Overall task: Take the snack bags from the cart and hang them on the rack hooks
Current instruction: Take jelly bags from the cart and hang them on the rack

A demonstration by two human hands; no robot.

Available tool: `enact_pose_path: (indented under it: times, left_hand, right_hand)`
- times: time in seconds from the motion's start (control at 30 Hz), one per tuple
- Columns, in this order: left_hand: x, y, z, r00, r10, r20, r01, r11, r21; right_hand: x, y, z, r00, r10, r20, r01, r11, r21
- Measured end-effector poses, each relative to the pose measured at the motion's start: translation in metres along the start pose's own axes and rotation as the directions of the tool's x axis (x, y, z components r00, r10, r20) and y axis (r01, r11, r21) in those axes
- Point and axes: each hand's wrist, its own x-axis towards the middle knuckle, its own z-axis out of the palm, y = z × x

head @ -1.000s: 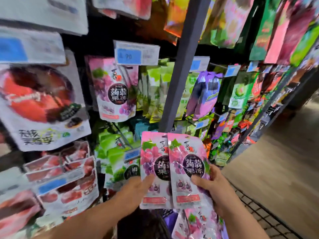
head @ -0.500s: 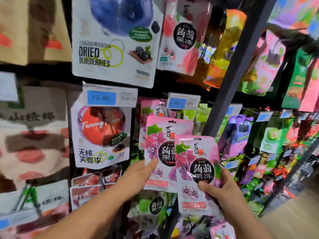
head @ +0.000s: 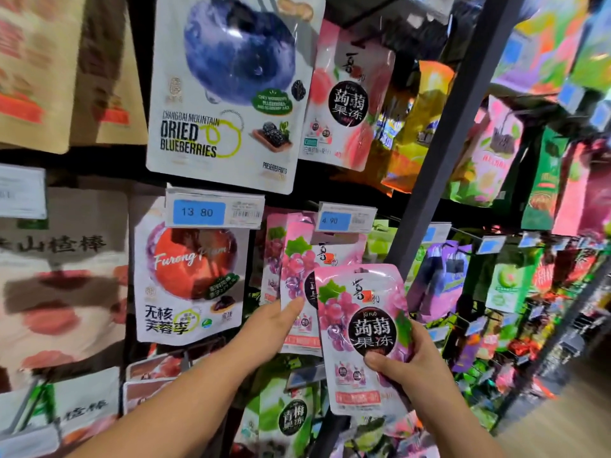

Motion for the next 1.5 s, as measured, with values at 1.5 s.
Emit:
enact_pose_path:
  times: [1.5]
  left_hand:
    - [0.005,-0.01,0.001,0.894,0.211,-0.395,-0.302,0.935,-0.186]
  right_hand:
    - [0.039,-0.007,0.029,0.994,-0.084,0.064,0.08,0.994,0.068]
